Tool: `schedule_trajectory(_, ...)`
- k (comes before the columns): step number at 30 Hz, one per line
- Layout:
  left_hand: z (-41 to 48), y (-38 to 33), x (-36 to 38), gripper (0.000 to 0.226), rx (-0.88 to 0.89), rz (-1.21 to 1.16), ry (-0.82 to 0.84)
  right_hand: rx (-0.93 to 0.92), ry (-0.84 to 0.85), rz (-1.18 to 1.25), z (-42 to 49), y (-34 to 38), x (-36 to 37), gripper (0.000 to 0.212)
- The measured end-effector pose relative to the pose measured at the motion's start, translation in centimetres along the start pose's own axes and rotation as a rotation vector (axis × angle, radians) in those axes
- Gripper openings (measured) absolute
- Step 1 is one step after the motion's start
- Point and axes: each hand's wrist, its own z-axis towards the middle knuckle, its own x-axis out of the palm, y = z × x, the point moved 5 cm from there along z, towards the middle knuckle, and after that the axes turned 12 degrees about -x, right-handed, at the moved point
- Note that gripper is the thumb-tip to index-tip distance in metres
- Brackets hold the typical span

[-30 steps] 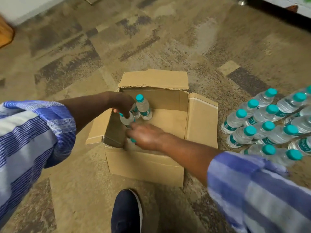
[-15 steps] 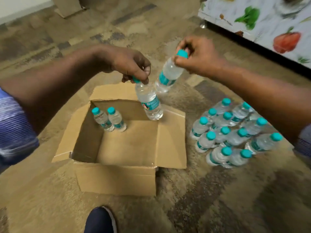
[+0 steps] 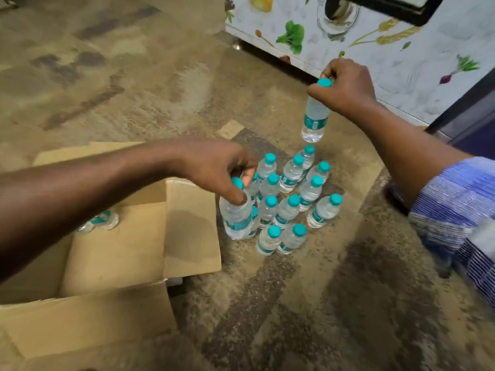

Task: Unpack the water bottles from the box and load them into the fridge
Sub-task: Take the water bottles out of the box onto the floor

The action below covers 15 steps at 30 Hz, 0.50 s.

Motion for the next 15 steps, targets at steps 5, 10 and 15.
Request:
schedule_trajectory(5,0.7,-0.7,3.7,0.024,-0.006,0.102,0.062,-0.057,0.050,0.068,-0.5,-2.6,-0.4,0.034)
schedule_trajectory(10,1.8,-1.0,6.4,0.025,-0.035,0.136,0.121,-0.068,0.250,0.240,-2.1,-2.0,1.6,0.014)
schedule_trajectory(15,3.2,-1.0,9.2,0.030,-0.053,0.152,0.140,-0.149,0.567,0.206,-4.1,-0.9,5.5,0.018)
